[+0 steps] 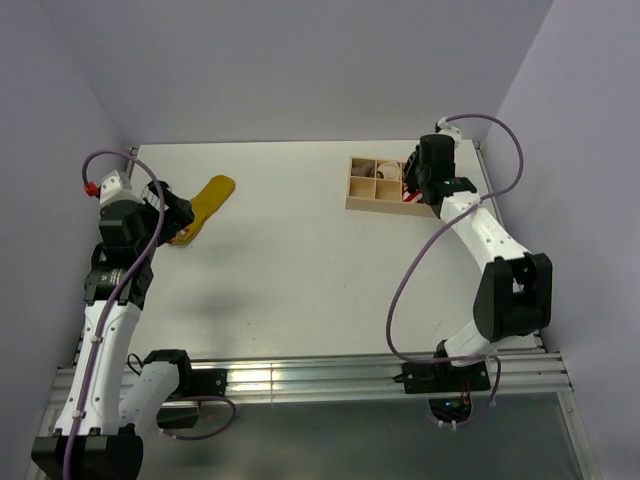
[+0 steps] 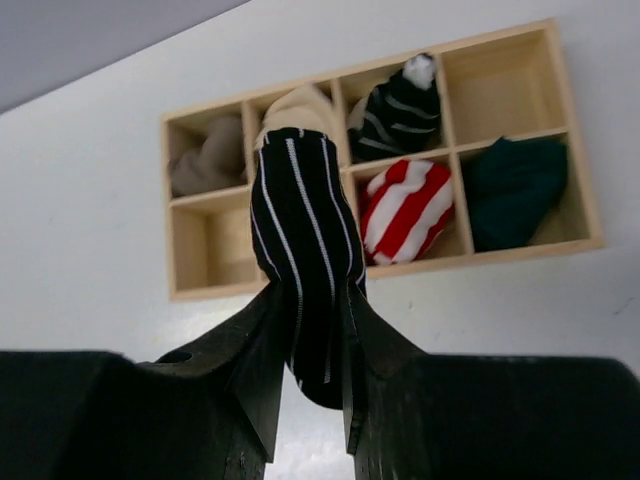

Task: Roll the socks
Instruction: Place the sock in the storage box.

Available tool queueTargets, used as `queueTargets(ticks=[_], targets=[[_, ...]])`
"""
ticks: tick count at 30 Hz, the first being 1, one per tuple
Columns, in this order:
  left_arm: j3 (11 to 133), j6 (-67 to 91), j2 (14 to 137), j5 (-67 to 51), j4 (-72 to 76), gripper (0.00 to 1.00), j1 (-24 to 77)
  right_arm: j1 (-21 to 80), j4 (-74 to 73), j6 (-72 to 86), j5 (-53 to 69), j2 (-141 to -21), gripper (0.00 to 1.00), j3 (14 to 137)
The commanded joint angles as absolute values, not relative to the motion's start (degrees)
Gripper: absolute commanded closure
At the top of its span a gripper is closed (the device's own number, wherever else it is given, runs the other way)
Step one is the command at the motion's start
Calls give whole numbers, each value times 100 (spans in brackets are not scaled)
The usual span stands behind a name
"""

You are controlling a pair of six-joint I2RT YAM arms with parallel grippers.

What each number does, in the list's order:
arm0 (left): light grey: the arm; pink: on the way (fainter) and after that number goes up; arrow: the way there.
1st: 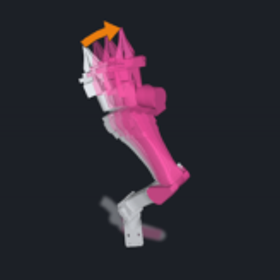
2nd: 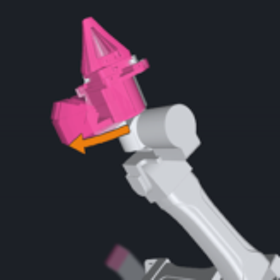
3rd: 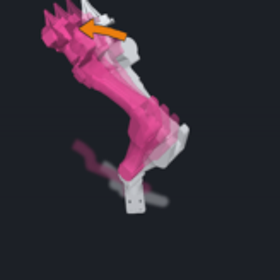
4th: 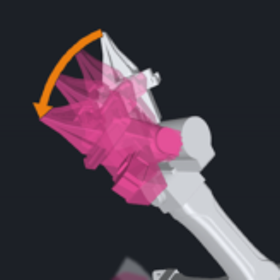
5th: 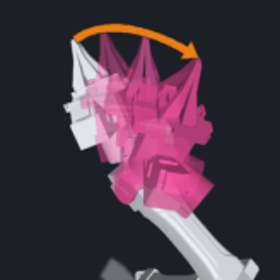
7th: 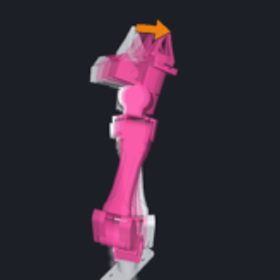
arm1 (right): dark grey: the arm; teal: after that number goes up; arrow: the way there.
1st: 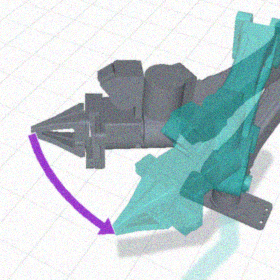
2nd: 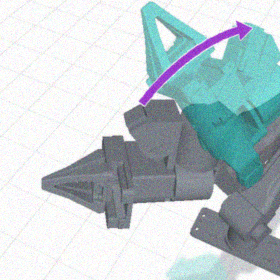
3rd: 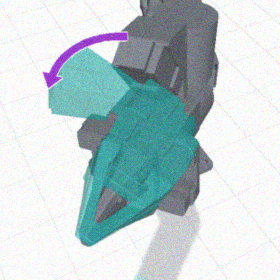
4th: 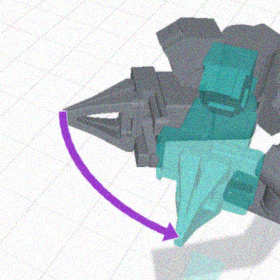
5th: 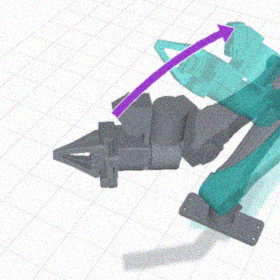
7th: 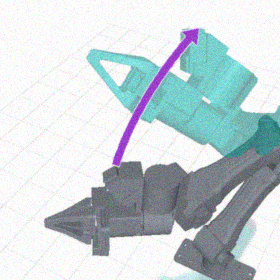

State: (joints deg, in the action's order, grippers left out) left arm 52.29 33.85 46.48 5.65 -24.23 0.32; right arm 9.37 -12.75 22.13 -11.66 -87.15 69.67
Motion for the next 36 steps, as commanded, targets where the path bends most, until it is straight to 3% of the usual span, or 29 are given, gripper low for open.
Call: queueTargets(ticks=[1,10,23,36], targets=[[5054,3155,4720,729,-2180,0,18,546,-1108,2522,-1511,-9192,100,7470],[4957,3120,4983,853,-2241,1,18,-61,-563,2663,-1503,-10713,100,8472],[4948,3120,5194,800,-2241,1,18,-527,-1309,2891,-1345,-12286,100,10221],[4922,3146,5194,712,-2224,1,18,-598,-2152,3023,-1055,-12708,100,10606]])
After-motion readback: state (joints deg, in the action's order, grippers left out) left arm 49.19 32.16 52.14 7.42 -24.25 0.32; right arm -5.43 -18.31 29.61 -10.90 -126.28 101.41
